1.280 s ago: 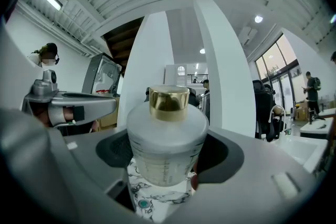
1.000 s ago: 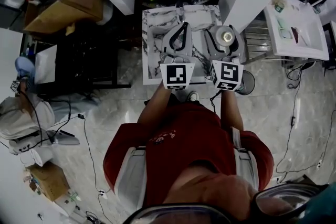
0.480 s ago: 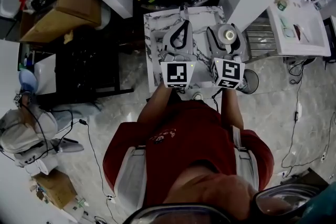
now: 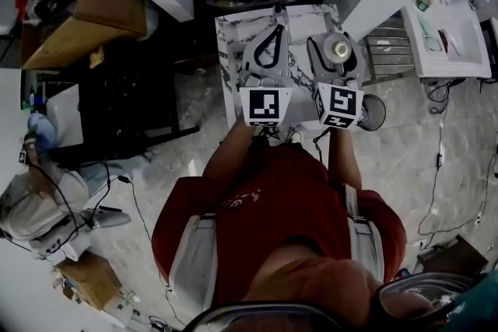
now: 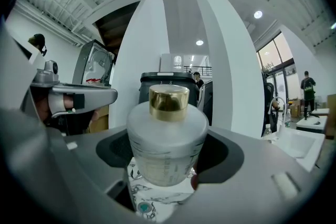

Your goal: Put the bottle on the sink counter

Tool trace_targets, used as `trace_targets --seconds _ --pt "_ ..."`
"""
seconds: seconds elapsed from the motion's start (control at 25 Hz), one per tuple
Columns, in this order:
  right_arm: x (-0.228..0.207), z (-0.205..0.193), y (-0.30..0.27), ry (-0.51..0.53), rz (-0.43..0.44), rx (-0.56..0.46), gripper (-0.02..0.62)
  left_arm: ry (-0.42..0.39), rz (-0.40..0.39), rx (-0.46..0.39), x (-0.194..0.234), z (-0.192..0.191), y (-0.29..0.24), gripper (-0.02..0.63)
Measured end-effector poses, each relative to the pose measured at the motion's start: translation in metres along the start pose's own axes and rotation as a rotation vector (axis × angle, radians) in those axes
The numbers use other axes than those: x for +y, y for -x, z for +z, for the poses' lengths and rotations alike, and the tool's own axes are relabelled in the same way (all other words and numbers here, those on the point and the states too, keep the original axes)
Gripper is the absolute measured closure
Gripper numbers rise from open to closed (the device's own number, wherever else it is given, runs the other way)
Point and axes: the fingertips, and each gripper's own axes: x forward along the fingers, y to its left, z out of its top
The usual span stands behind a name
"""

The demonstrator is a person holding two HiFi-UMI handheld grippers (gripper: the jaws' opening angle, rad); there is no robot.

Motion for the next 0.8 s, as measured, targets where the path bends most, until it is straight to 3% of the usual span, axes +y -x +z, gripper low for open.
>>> trace_targets --seconds 0.8 --pt "0.009 -0.072 -0.025 0.008 -0.034 0.145 0.253 0.048 0.008 0.075 0.020 -0.067 -0.002 0.603"
